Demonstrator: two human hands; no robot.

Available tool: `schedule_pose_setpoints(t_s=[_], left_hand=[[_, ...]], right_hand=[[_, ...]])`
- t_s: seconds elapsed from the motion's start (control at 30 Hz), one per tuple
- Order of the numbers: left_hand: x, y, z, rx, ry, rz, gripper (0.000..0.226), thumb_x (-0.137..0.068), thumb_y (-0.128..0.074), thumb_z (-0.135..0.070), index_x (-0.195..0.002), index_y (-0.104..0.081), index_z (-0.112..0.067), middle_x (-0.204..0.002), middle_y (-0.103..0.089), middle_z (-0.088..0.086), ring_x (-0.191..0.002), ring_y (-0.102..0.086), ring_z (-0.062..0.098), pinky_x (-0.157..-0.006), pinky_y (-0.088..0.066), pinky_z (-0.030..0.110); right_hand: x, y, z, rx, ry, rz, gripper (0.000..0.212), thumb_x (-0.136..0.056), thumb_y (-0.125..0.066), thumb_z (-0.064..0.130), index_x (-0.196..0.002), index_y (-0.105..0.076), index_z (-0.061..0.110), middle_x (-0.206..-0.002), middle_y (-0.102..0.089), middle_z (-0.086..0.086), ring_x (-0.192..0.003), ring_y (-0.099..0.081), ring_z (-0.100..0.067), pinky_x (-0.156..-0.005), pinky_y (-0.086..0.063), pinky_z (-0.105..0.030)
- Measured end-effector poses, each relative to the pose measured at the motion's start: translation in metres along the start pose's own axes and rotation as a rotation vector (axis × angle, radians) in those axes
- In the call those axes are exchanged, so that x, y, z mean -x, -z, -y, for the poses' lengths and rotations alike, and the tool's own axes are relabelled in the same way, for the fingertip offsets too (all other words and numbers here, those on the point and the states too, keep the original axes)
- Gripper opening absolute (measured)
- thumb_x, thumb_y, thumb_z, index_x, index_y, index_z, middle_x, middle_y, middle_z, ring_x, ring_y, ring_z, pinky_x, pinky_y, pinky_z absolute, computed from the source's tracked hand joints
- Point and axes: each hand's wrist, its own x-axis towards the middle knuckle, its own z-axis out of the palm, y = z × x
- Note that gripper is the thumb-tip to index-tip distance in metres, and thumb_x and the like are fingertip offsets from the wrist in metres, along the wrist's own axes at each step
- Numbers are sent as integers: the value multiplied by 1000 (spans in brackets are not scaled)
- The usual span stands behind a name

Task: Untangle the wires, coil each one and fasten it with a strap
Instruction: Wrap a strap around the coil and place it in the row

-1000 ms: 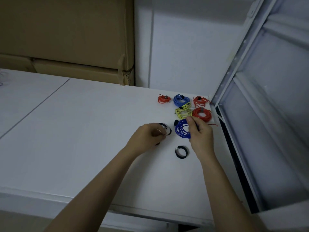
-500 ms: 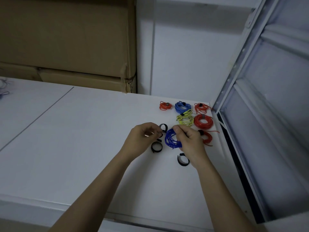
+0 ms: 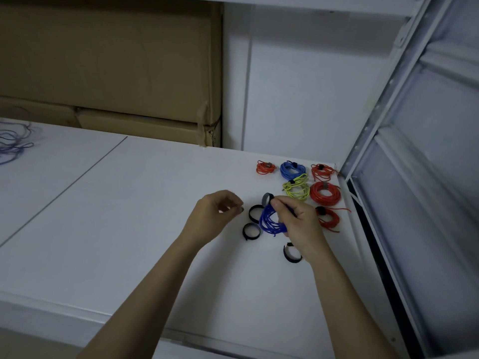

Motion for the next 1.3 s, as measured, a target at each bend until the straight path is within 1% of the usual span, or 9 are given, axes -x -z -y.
schedule_pose_setpoints(t_s=[0.13, 0.33, 0.43, 0.5, 0.57, 0.83, 1.03, 1.17, 1.3], left_hand=[[-4, -1, 15, -334, 75, 177, 19, -91, -60, -16, -105, -70, -24, -104, -66, -5, -86, -59, 9, -72, -44, 19], [-8, -4, 13, -568, -25, 262, 37, -95, -50, -9, -124, -62, -29, -133, -53, 1, -131, -37, 25, -108, -30, 38], [-5, -3, -2, -322, -60, 94, 32, -97, -48, -14, -122, -62, -28, -133, -52, -3, -127, -41, 17, -104, -33, 28], [-4, -2, -16, -19, -20, 150, 21, -98, -52, -23, -113, -67, -25, -116, -64, -8, -106, -58, 8, -85, -47, 17], [-3, -3, -25, 131, 6, 209, 13, -95, -59, -24, -100, -70, -22, -97, -71, -9, -88, -65, 8, -76, -53, 22], [-2, -4, -29, 17, -102, 84, 19, -90, -63, -16, -82, -67, -33, -73, -69, -10, -68, -66, 7, -64, -53, 20], [4, -2, -33, 428, 51, 164, 11, -91, -64, -17, -99, -71, -21, -88, -73, -1, -89, -69, 19, -80, -58, 32], [4, -7, -35, 485, 119, 56, 8, -87, -69, -17, -95, -69, -15, -86, -70, 9, -85, -69, 26, -80, -56, 38], [3, -7, -33, 509, 170, 38, 28, -85, -72, -18, -111, -62, -18, -86, -74, 6, -84, -71, 24, -79, -57, 32]], right_hand=[[0, 2, 0, -51, -61, 61, 19, -96, -56, 15, -87, -69, 26, -51, -50, 11, -48, -41, -1, -43, -35, -16], [1, 2, -3, -31, -35, 108, 17, -95, -55, 11, -90, -68, 22, -50, -52, 13, -45, -41, 0, -43, -34, -13], [1, 2, -3, 48, 31, 117, 15, -95, -57, 11, -92, -67, 22, -57, -59, 24, -54, -52, 7, -50, -38, -6], [2, 2, -1, 79, 83, 140, 17, -95, -56, 9, -92, -67, 23, -59, -60, 26, -56, -54, 10, -52, -39, -5], [3, 1, 0, 87, 118, 159, 20, -95, -55, 7, -91, -66, 24, -59, -60, 27, -56, -55, 10, -53, -39, -4], [5, 3, -4, 177, 134, 196, 23, -92, -60, 11, -89, -67, 33, -76, -66, 30, -76, -60, 10, -69, -42, -5], [7, 3, -7, 323, 253, 123, 14, -92, -60, 11, -95, -73, 17, -76, -66, 18, -75, -59, 2, -68, -43, -7], [7, -2, -8, 425, 333, 119, 15, -93, -60, 11, -99, -73, 11, -86, -69, -1, -82, -61, -9, -73, -49, -20], [9, -6, -10, 426, 320, 91, 15, -93, -59, 12, -101, -72, 10, -90, -70, -5, -83, -62, -12, -76, -51, -31]])
